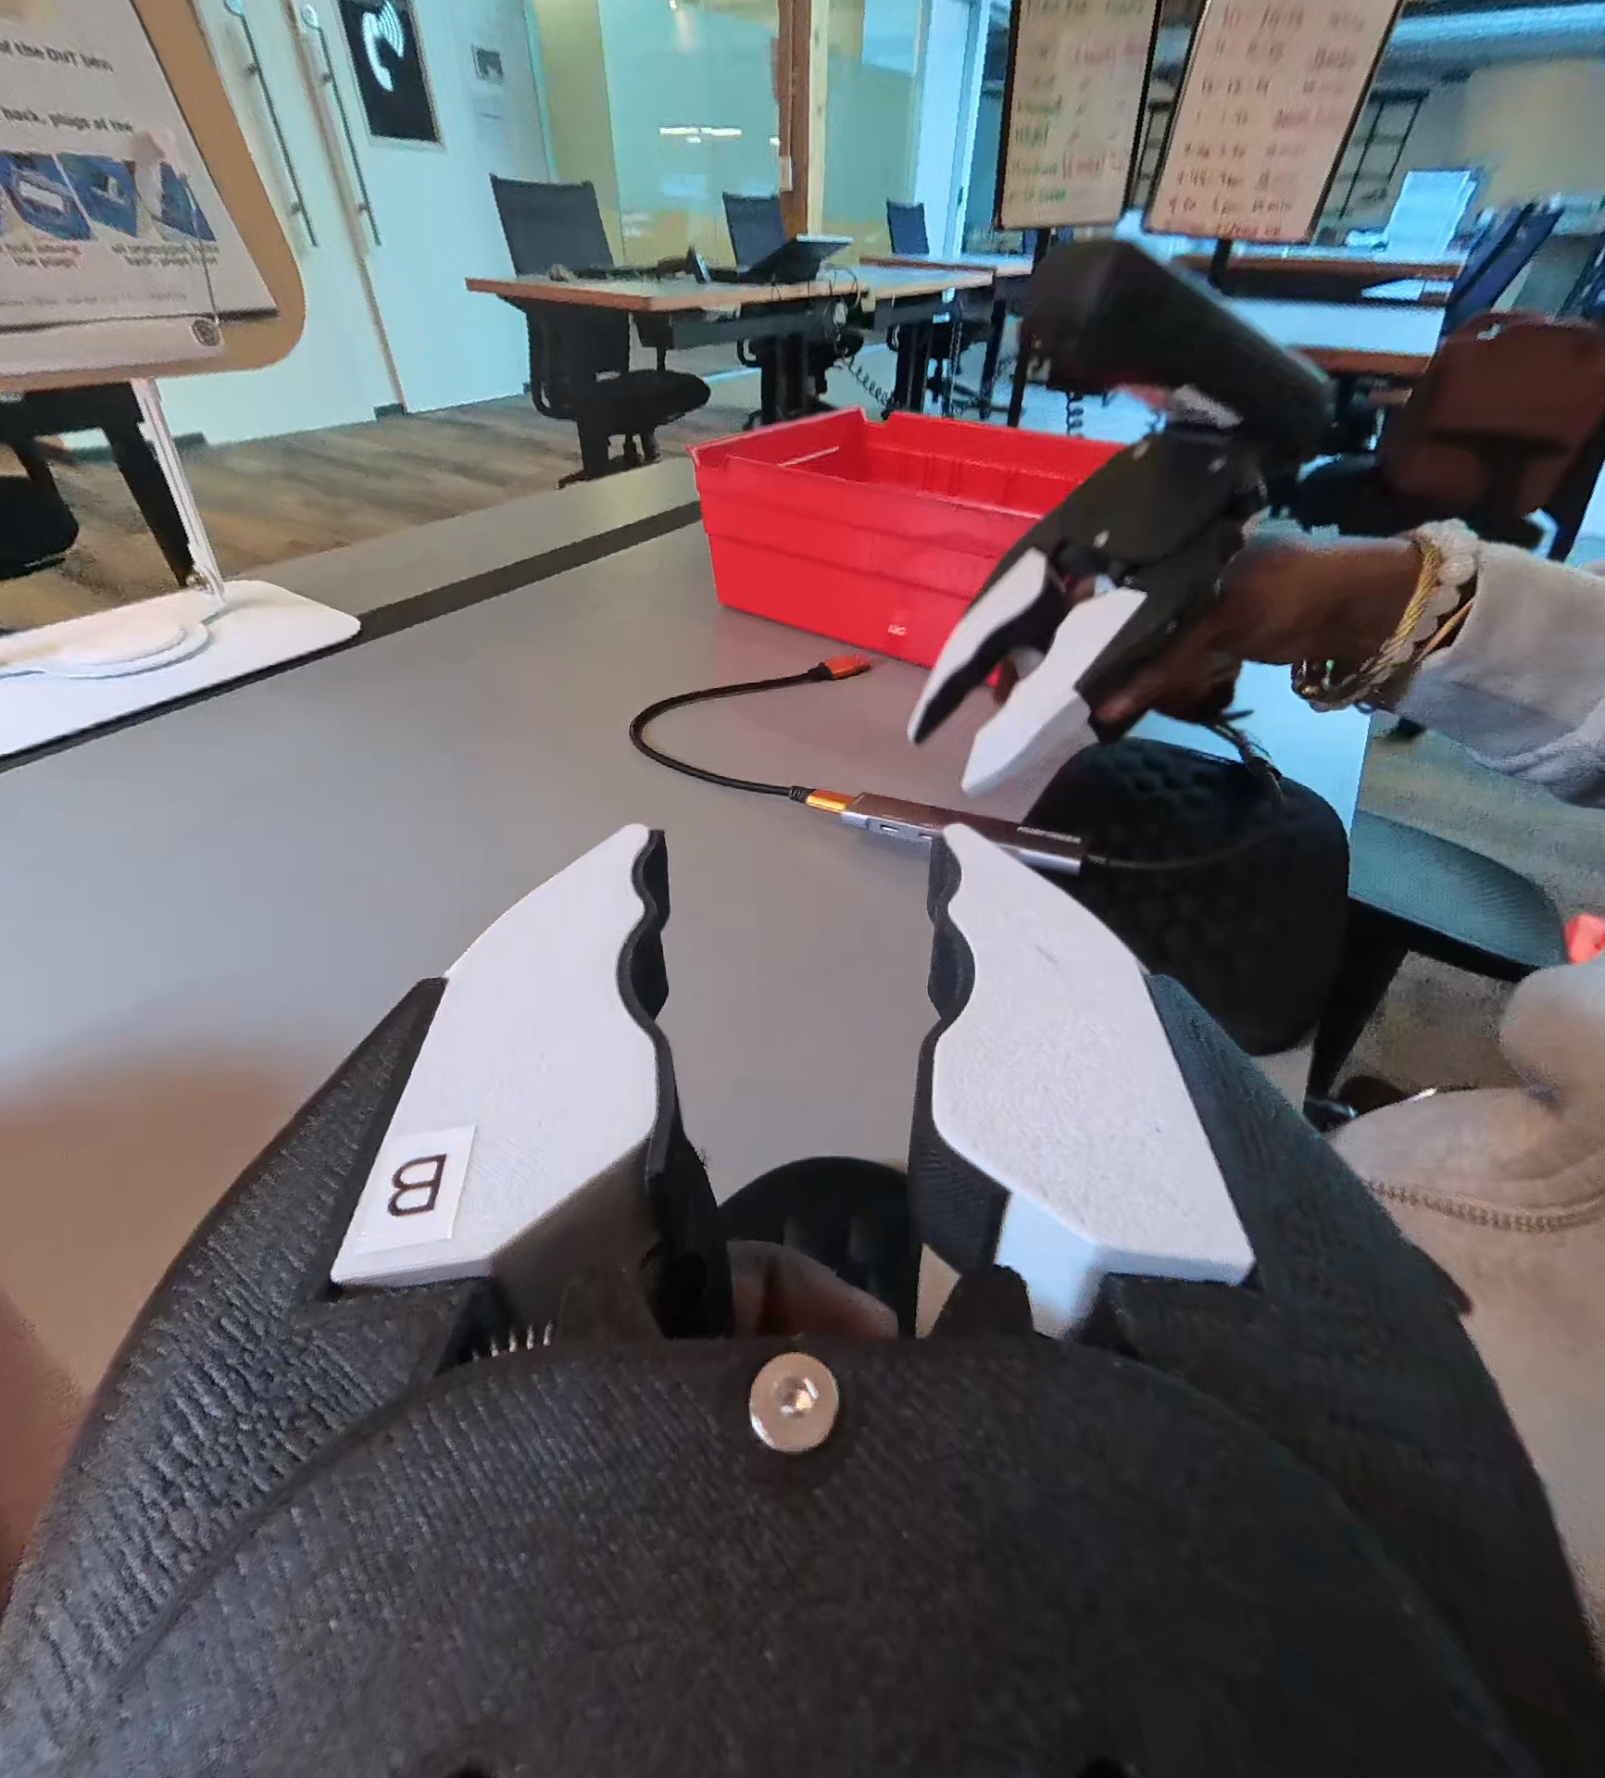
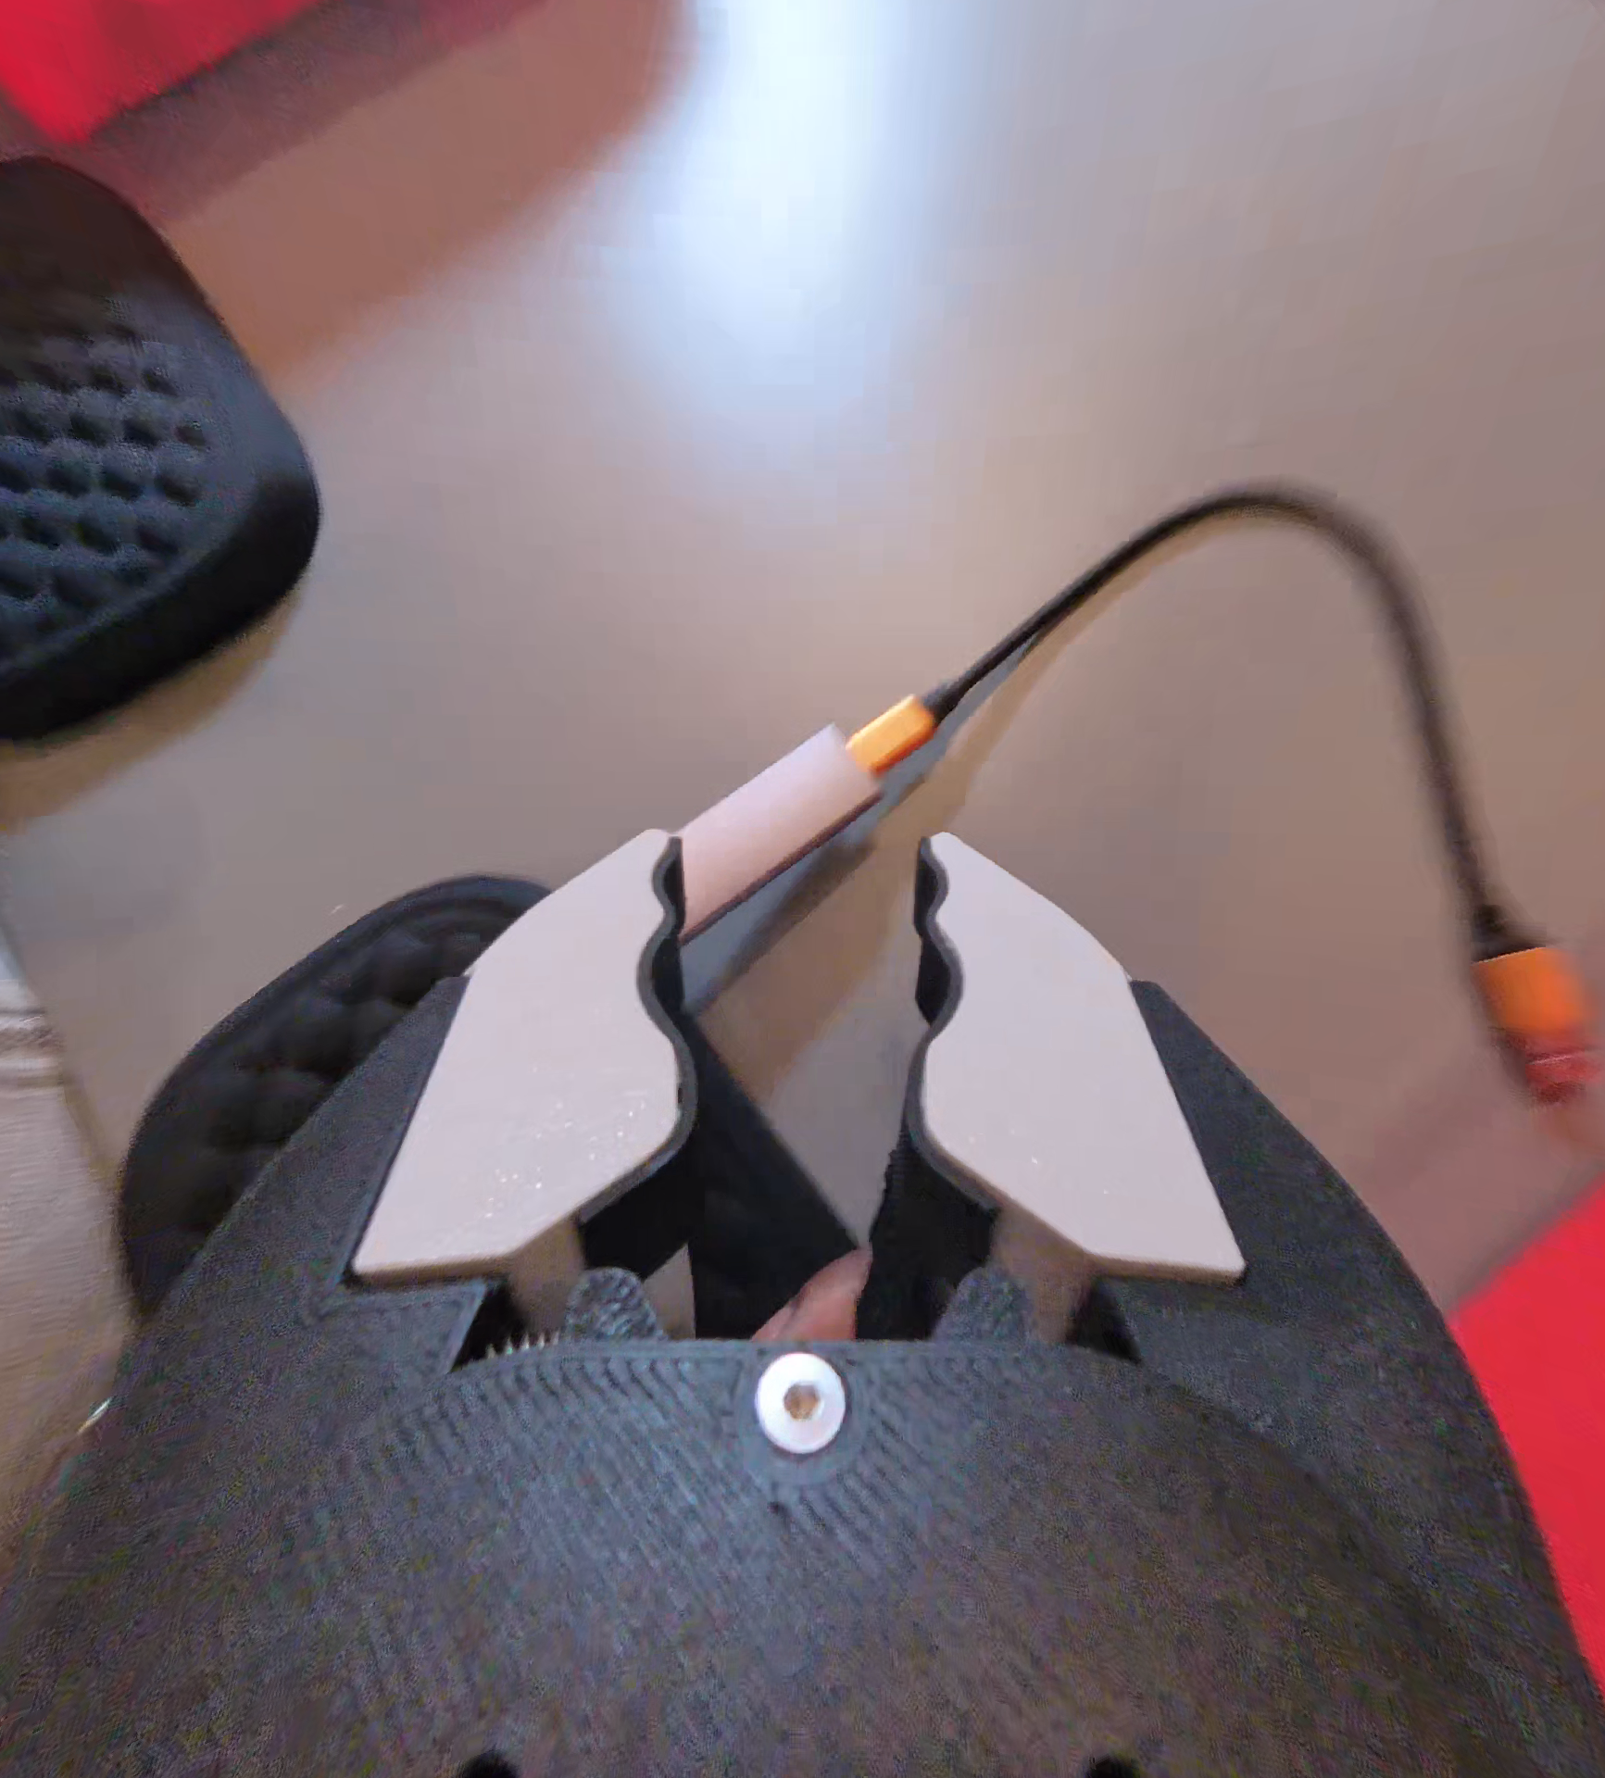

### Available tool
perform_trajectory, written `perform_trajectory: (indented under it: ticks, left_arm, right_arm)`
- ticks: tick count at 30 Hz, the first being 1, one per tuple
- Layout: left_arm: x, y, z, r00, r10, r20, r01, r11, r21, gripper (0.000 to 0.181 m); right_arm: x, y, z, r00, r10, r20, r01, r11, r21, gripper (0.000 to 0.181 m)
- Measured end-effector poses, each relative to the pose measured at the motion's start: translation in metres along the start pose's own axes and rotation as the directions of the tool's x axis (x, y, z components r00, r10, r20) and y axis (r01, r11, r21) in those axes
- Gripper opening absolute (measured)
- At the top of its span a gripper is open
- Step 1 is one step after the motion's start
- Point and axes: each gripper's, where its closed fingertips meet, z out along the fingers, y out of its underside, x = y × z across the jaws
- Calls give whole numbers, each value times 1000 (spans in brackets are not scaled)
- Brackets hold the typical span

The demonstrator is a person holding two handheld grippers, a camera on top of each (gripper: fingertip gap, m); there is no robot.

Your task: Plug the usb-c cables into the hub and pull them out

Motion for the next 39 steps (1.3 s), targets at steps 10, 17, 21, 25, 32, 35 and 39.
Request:
perform_trajectory:
  ticks: [10, 17, 21, 25, 32, 35, 39]
  left_arm:
    - [-72, -20, -167, 913, 198, 356, -65, 933, -353, 51]
    - [-114, 51, -243, 873, 225, 432, 31, 860, -510, 50]
    - [-133, 71, -243, 859, 241, 451, 17, 867, -498, 39]
    - [-135, 71, -239, 872, 207, 444, 19, 892, -453, 13]
    - [-140, 18, -249, 799, 222, 559, -80, 961, -266, 9]
    - [-142, -16, -258, 733, 221, 643, -164, 975, -148, 9]
    - [-135, -59, -267, 660, 202, 723, -306, 952, 13, 8]
  right_arm:
    - [5, -75, -73, 962, -119, -247, 231, 837, 496, 52]
    - [4, -77, -79, 957, -131, -258, 250, 824, 508, 45]
    - [3, -78, -77, 956, -141, -259, 257, 828, 499, 44]
    - [3, -78, -75, 952, -145, -271, 267, 826, 497, 40]
    - [4, -79, -76, 935, -167, -313, 308, 818, 485, 37]
    - [6, -79, -78, 936, -155, -317, 303, 813, 497, 36]
    - [8, -79, -81, 932, -148, -331, 307, 809, 502, 36]
